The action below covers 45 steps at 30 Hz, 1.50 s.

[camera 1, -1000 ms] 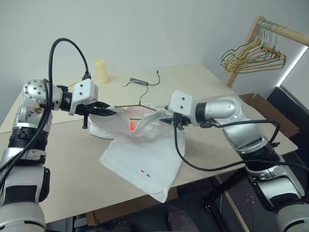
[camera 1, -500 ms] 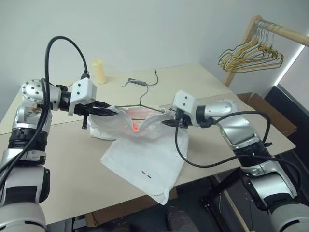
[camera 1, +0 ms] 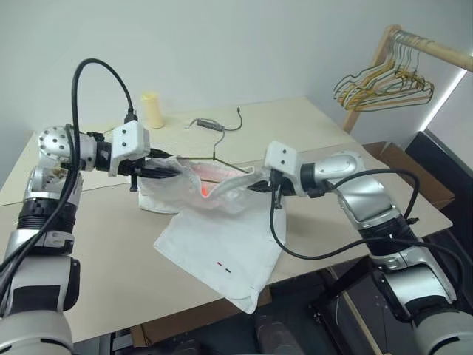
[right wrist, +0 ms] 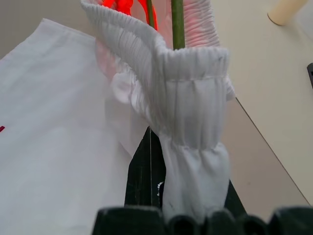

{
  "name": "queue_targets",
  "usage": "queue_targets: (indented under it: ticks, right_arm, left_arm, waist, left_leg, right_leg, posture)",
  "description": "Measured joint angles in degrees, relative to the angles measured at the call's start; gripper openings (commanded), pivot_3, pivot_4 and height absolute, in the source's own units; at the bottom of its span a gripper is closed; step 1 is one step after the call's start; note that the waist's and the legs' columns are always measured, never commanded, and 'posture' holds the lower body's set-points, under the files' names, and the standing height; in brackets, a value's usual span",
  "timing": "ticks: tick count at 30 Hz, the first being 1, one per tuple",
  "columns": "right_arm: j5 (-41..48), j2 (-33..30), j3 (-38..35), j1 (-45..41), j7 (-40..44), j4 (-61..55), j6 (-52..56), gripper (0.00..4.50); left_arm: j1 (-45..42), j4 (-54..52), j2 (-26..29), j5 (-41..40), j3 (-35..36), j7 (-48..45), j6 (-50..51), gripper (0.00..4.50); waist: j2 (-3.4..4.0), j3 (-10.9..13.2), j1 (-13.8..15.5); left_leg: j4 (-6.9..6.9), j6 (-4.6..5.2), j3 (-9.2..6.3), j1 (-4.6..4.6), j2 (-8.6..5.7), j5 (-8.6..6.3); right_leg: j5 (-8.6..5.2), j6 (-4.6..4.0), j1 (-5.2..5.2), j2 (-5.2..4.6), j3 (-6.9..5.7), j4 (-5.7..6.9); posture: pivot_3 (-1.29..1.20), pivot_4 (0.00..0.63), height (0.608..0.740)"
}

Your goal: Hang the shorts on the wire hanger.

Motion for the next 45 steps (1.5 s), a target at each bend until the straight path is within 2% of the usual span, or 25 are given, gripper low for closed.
queue_targets:
  ticks: [7, 8, 13, 20, 26, 32, 38, 41, 45]
  right_arm:
    - [1.5, -0.4, -2.5, 1.6, -1.3, -2.4, 4.0, 0.0]
    - [1.9, -0.8, -3.2, 2.4, -2.0, -3.6, 5.6, 0.0]
    - [3.0, -1.2, -8.4, 3.4, -8.6, -5.7, 17.8, 0.0]
    - [3.8, -3.1, -17.1, 2.2, -20.9, -9.0, 44.6, 0.0]
    - [2.1, -2.7, -27.6, 1.2, -30.9, -5.7, 58.1, 0.0]
    - [-3.6, -0.8, -39.4, -3.8, -42.3, 1.8, 62.1, 0.0]
    - [-12.5, 5.7, -46.7, -8.8, -57.6, 3.9, 62.1, 0.0]
    - [-15.7, 10.3, -52.5, -11.7, -65.3, 3.4, 59.1, 0.0]
    - [-17.0, 12.8, -56.9, -15.1, -73.0, 3.6, 53.0, 0.0]
  left_arm:
    - [-0.6, 4.3, -1.1, 0.6, 1.6, 4.9, -1.5, 4.41]
    - [-1.1, 5.2, -1.3, 0.3, 2.9, 6.7, -1.5, 4.46]
    - [-1.8, 3.8, -2.0, -4.2, 9.4, 11.1, 1.4, 4.46]
    - [10.5, -16.0, -6.6, -20.9, 16.1, 9.9, 15.2, 4.46]
    - [14.6, -25.7, -10.0, -26.9, 18.2, 13.8, 20.2, 4.46]
    - [16.2, -30.4, -13.1, -30.7, 18.4, 16.2, 22.7, 4.46]
    - [16.3, -31.0, -14.2, -31.6, 18.5, 17.3, 22.8, 4.46]
    - [16.4, -31.0, -14.4, -31.6, 18.5, 17.4, 22.6, 4.46]
    - [16.4, -31.0, -14.6, -31.5, 18.4, 17.4, 22.4, 4.46]
  waist:
    - [0.0, 0.0, 0.0]
    - [0.0, 0.0, 0.0]
    - [0.0, 0.0, -0.1]
    - [0.05, 0.0, -0.5]
    - [0.12, -0.1, -1.7]
    - [0.14, -0.1, -4.3]
    - [0.3, -0.2, -8.3]
    - [0.34, -0.2, -9.7]
    - [0.36, -0.2, -11.0]
  left_leg:
    - [0.01, 0.0, -0.02, -0.02, 0.01, 0.0]
    - [0.02, 0.0, -0.05, -0.05, 0.01, 0.0]
    - [0.02, 0.0, -0.05, -0.1, -0.04, 0.0]
    - [0.05, 0.0, -0.09, -0.17, -0.07, 0.0]
    - [0.11, 0.01, -0.04, -0.11, -0.16, 0.01]
    - [0.11, 0.05, 0.03, -0.12, -0.21, 0.03]
    - [0.1, 0.1, 0.11, -0.1, -0.25, 0.06]
    - [0.07, 0.19, 0.11, -0.07, -0.35, 0.11]
    - [-0.02, 0.34, 0.09, -0.02, -0.6, 0.2]
  right_leg:
    - [0.01, 0.01, -0.01, -0.03, -0.01, -0.01]
    - [0.02, 0.02, -0.01, -0.03, -0.03, -0.02]
    - [0.05, 0.08, -0.02, -0.21, -0.03, -0.03]
    - [0.08, 0.13, -0.02, -0.37, -0.04, -0.06]
    - [0.13, 0.2, 0.12, -0.42, -0.02, -0.09]
    - [0.16, 0.26, 0.13, -0.44, 0.05, -0.09]
    - [0.19, 0.32, 0.17, -0.44, 0.19, -0.06]
    - [0.22, 0.38, 0.2, -0.54, 0.23, -0.05]
    - [0.27, 0.52, 0.27, -0.77, 0.24, -0.08]
  posture:
    - [-0.21, 0.0, 0.74]
    - [-0.21, 0.0, 0.74]
    - [-0.24, 0.0, 0.74]
    - [-0.28, 0.0, 0.74]
    - [-0.32, 0.0, 0.74]
    - [-0.34, 0.0, 0.74]
    - [-0.35, 0.0, 0.74]
    - [-0.35, 0.0, 0.74]
    - [-0.34, 0.0, 0.74]
